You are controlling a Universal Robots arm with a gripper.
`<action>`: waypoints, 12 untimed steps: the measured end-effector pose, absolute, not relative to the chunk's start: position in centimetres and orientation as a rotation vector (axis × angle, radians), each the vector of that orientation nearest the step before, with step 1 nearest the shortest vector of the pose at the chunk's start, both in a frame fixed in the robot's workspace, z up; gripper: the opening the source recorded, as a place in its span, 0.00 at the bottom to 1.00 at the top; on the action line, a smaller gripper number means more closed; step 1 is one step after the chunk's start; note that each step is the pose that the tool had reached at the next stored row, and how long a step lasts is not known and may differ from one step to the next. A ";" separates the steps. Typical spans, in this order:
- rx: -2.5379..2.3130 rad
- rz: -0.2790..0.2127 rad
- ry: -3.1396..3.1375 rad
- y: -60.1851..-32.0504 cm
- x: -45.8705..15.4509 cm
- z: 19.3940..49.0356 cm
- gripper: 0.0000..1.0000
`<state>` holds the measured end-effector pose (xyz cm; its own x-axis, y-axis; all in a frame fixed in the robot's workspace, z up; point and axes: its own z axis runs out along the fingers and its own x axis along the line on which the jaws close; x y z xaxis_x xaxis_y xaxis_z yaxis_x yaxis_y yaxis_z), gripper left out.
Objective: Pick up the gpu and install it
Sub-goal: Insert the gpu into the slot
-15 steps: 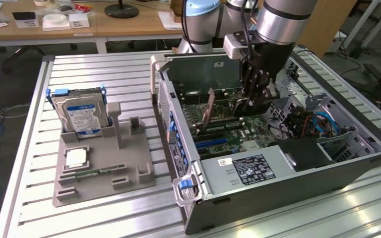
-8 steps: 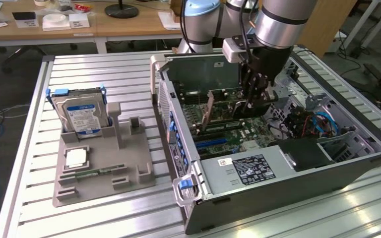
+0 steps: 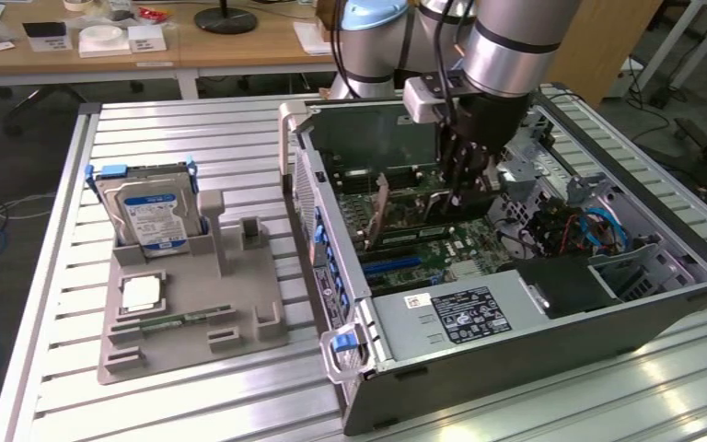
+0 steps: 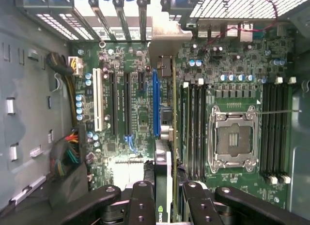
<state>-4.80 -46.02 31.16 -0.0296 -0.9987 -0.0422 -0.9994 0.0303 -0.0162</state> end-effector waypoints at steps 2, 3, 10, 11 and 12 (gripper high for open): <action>-2.159 0.027 2.225 -46.0 -4.8 30.8 0.27; -2.159 0.028 2.225 -46.0 -4.9 30.6 0.27; -2.158 0.029 2.224 -46.5 -5.1 30.5 0.27; -2.158 0.029 2.224 -46.6 -5.1 30.5 0.27; -2.158 0.029 2.224 -46.7 -5.1 30.4 0.27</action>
<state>-5.09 -46.71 30.44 -0.0294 -0.9986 -0.0434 -0.9994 0.0302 -0.0161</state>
